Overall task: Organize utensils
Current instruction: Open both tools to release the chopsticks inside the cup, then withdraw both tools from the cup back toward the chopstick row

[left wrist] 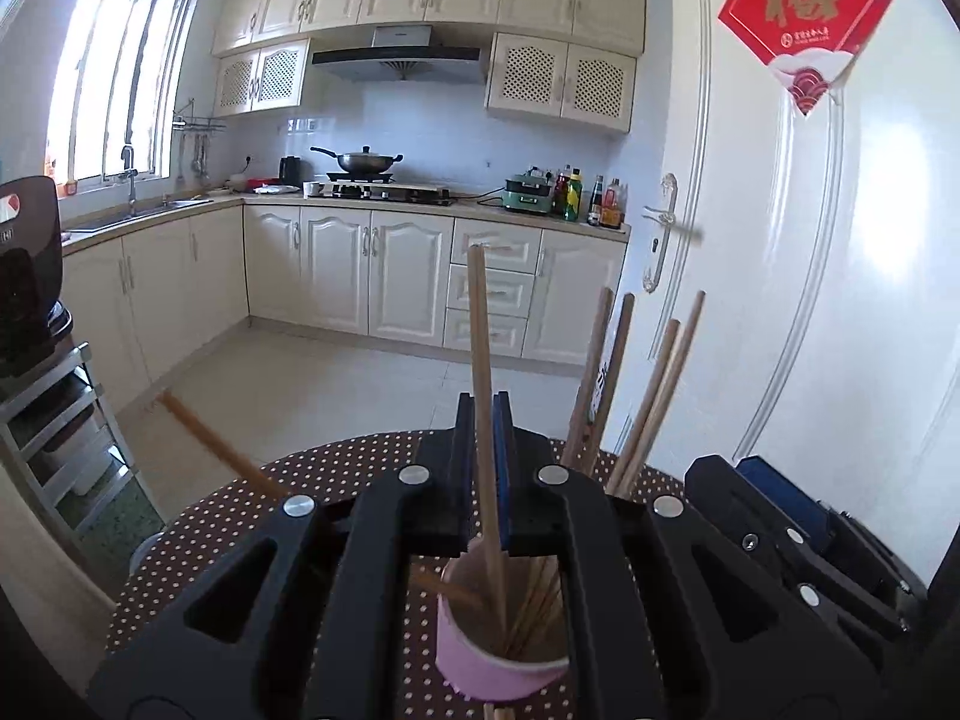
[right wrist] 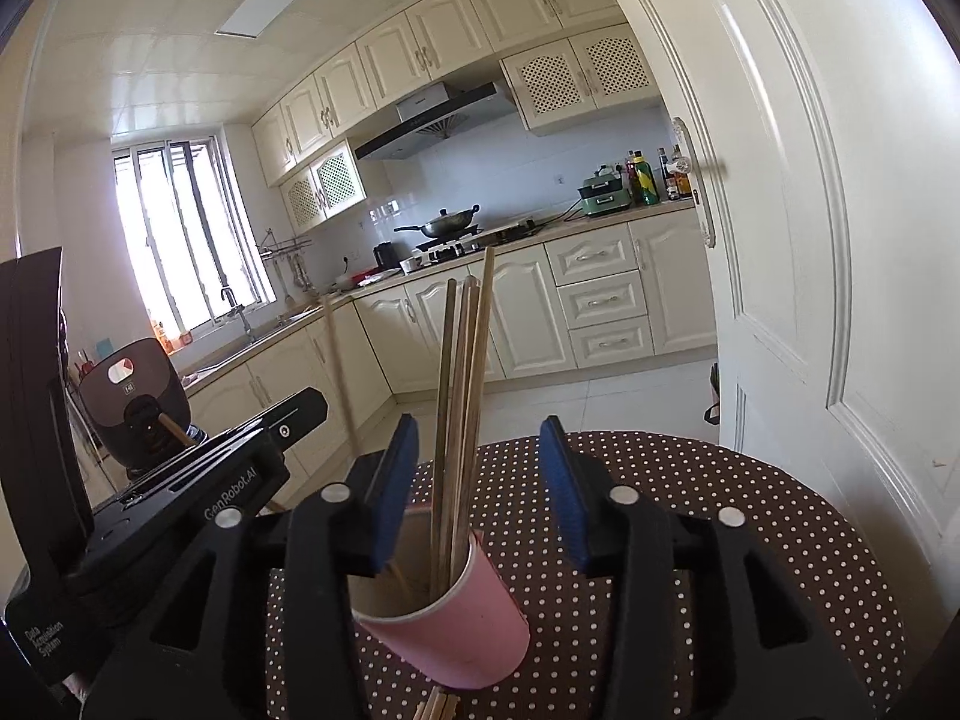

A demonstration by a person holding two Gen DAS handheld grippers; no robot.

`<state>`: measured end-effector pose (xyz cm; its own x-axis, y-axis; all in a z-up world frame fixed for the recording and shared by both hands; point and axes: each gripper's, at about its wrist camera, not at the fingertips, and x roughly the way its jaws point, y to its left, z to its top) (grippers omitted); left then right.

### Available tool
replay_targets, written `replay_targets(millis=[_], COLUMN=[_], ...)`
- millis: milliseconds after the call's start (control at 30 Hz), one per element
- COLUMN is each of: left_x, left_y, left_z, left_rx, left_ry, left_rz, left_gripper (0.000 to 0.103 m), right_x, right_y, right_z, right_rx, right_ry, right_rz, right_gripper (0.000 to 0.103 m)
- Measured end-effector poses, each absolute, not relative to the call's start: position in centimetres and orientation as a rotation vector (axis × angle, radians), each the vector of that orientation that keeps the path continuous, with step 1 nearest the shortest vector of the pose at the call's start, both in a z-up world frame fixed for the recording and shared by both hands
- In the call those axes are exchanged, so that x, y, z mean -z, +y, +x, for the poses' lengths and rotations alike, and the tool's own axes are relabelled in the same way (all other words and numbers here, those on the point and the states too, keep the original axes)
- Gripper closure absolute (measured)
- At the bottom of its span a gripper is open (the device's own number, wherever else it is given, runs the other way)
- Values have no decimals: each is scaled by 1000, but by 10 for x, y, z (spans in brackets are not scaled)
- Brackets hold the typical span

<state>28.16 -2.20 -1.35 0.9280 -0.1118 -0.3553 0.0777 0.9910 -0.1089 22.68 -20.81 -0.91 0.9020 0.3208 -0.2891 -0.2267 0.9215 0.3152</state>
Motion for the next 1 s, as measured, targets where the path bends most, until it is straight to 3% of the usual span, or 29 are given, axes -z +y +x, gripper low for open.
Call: replay_targets(millis=[467, 567, 633, 1000], left_x=[21, 24, 25, 39], left_y=[-18, -17, -15, -2], left_z=[237, 229, 222, 198], left_rx=[108, 113, 108, 82], left_ry=[398, 403, 393, 417], left_rz=[-49, -36, -38, -27], left_gripper=[95, 76, 54, 48], right_x=[9, 9, 11, 26], right_y=[-214, -214, -216, -223], right_z=[194, 188, 185, 167], right_rx=[-262, -255, -246, -211], right_ry=[370, 377, 382, 447], right_rz=[273, 262, 258, 223], right_gripper=[40, 36, 34, 22])
